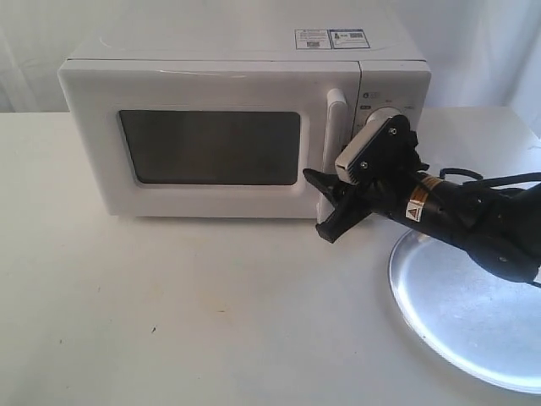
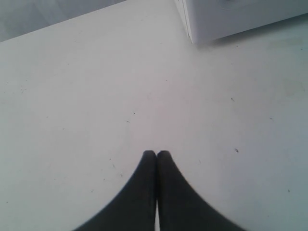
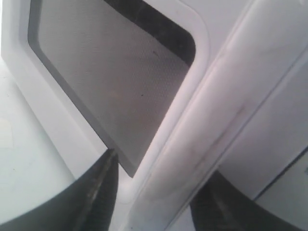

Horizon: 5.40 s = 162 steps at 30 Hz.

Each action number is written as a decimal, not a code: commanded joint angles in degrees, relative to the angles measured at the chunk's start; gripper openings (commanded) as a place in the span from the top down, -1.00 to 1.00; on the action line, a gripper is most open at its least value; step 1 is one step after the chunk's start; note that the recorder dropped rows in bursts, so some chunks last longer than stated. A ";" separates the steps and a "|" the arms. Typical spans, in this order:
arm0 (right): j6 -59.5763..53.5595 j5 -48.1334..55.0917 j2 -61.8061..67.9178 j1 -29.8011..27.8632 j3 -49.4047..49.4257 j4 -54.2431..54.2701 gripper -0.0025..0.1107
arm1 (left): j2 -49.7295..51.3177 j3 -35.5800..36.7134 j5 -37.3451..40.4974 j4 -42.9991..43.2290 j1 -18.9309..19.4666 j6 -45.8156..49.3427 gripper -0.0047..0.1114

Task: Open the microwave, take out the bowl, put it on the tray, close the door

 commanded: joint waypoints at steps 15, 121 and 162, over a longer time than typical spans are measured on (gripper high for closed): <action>17.44 -9.70 -0.91 0.82 -1.97 -23.13 0.96 | -0.19 0.12 -0.03 -0.22 -0.23 -0.24 0.92; -14.46 12.40 -5.61 21.38 -14.05 40.97 -0.23 | -0.19 0.12 -0.02 -0.22 -0.23 -0.24 0.92; -12.18 106.23 -8.12 29.42 -25.09 23.93 0.96 | -0.19 0.12 -0.02 -0.22 -0.23 -0.24 0.92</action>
